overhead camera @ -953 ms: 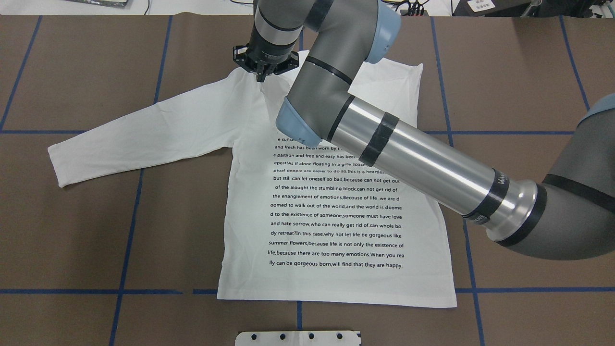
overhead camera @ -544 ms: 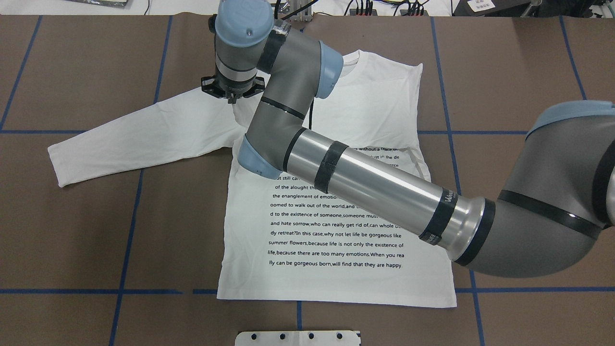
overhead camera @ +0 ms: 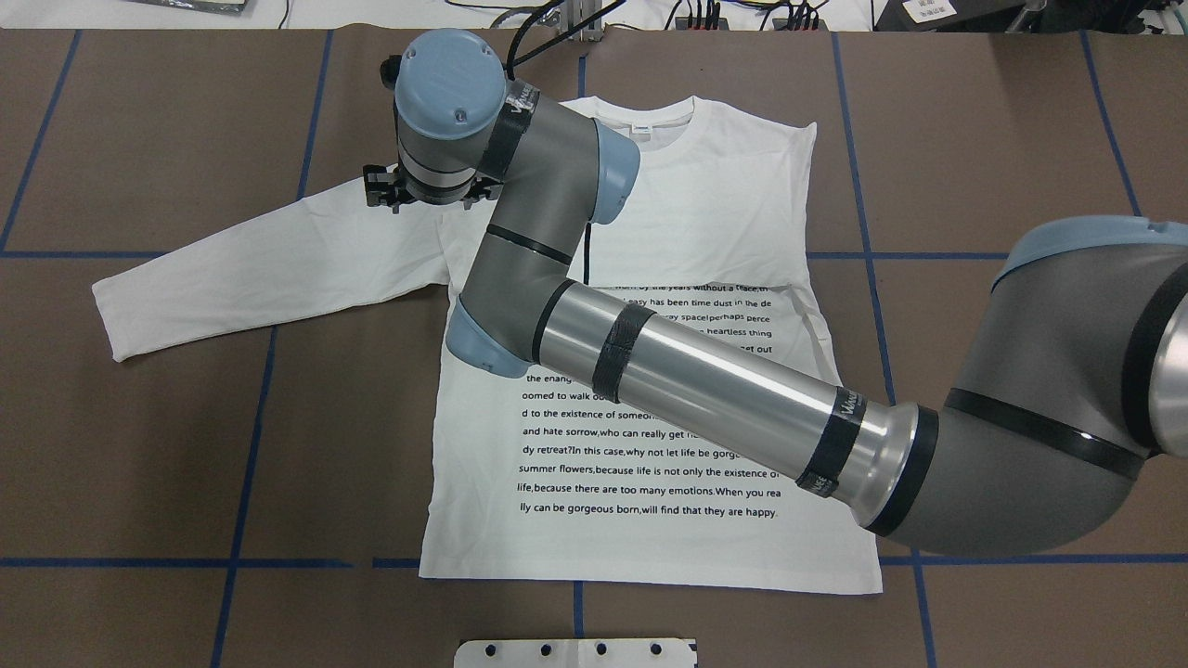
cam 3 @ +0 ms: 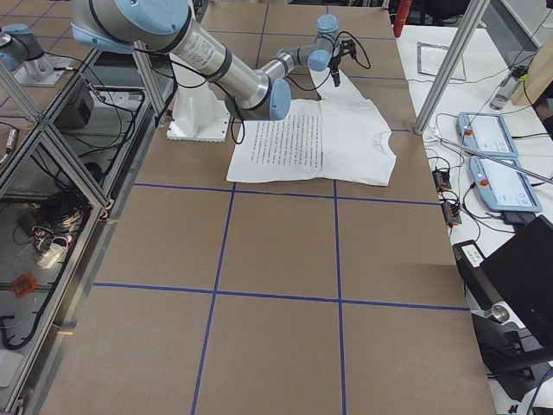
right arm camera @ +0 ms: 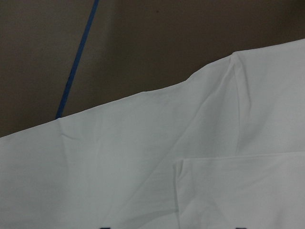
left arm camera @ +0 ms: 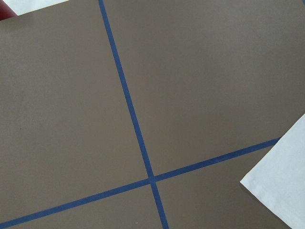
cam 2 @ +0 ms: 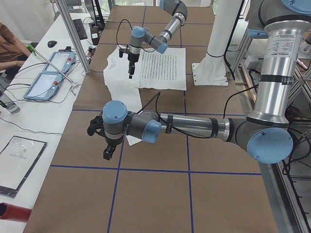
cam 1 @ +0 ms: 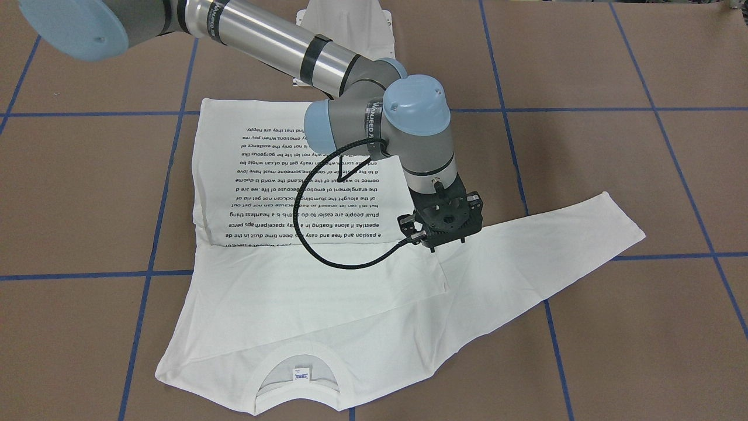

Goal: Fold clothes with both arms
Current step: 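Carry the held sleeve across the shirt toward the far shoulder with the right gripper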

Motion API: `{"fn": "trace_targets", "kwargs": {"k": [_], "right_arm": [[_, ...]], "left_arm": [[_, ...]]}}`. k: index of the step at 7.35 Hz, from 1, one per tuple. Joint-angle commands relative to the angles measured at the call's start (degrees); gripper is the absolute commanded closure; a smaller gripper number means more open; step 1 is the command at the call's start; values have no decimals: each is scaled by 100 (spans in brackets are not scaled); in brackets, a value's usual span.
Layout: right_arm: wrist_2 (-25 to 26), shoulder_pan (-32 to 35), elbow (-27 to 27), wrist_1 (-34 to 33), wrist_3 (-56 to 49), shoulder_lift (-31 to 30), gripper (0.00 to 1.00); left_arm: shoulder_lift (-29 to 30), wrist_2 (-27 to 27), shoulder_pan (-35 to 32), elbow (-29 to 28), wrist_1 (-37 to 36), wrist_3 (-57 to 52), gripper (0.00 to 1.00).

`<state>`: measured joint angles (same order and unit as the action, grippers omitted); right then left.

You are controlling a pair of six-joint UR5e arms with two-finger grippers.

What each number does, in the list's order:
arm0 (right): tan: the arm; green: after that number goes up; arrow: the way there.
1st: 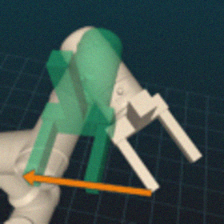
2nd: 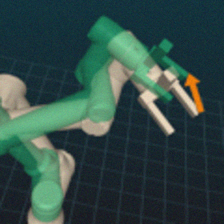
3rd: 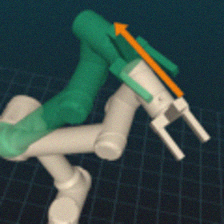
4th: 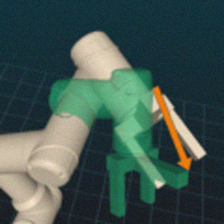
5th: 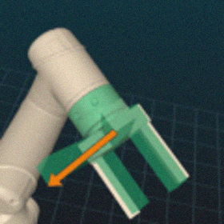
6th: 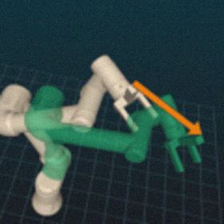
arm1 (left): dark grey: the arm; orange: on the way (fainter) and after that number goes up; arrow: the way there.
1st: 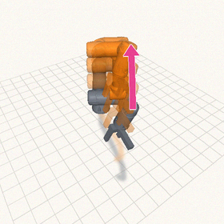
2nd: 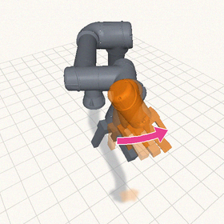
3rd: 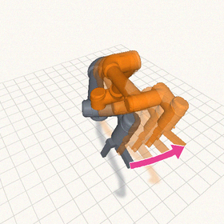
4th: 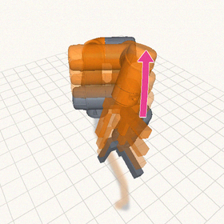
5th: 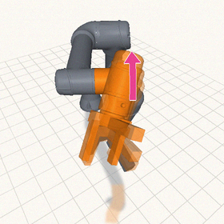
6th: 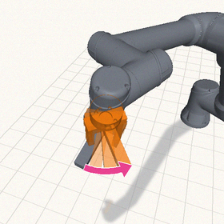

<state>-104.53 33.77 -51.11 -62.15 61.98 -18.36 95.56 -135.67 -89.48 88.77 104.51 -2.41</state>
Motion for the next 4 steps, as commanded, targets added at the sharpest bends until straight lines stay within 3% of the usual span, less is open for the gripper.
{"fn": "trace_targets", "kwargs": {"k": [1,2,4], "right_arm": [[-372,399,-1043,-1238,-184,-499,0],[-653,646,-1503,-1925,-404,-746,0],[-839,954,-1962,-2292,-423,-1264,0]], "left_arm": [[-37,49,236,-9,295,876,0],[-89,66,473,17,681,1718,0],[-396,171,965,253,1245,2960,0]]}}
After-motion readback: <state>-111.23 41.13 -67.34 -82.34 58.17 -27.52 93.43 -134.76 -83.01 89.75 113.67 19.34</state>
